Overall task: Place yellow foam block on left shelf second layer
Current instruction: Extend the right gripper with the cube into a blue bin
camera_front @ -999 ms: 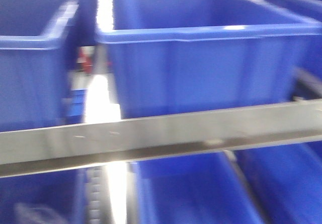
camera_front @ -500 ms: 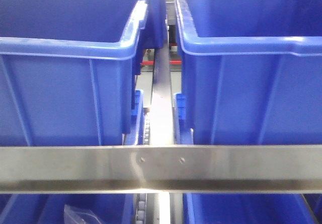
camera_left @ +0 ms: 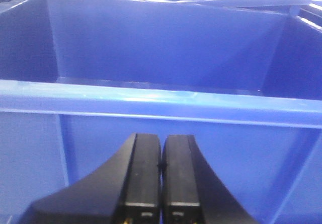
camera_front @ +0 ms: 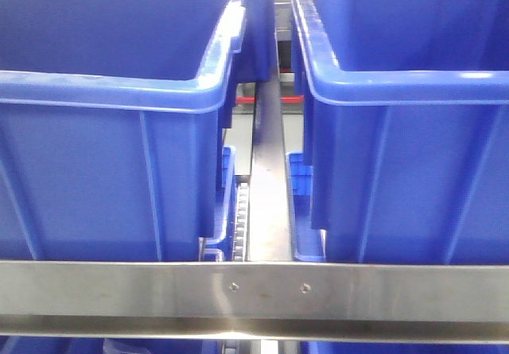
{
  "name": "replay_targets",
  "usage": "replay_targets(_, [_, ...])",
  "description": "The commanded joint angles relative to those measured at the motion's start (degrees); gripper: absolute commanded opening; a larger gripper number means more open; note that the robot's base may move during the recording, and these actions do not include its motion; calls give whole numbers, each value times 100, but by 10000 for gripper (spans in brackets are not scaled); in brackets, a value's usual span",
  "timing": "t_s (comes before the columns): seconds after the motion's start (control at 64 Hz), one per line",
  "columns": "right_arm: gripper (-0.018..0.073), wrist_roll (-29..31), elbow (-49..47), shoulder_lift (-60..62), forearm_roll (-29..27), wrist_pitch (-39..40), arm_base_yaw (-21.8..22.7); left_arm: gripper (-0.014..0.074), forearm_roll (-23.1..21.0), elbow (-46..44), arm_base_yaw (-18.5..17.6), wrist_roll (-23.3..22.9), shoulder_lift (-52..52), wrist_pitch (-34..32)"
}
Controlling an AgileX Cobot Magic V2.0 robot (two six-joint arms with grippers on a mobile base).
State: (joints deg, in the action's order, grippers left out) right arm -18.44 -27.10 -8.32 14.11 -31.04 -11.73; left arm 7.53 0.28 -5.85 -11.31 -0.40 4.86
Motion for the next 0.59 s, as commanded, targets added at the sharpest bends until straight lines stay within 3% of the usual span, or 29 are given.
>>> replay_targets(0.0, [356,39,-163,-79,118,498,43,137,-42,148,-18,-22,21,-486])
replay_targets(0.578, [356,39,-163,-79,118,567,43,137,-42,148,-18,-22,21,-486])
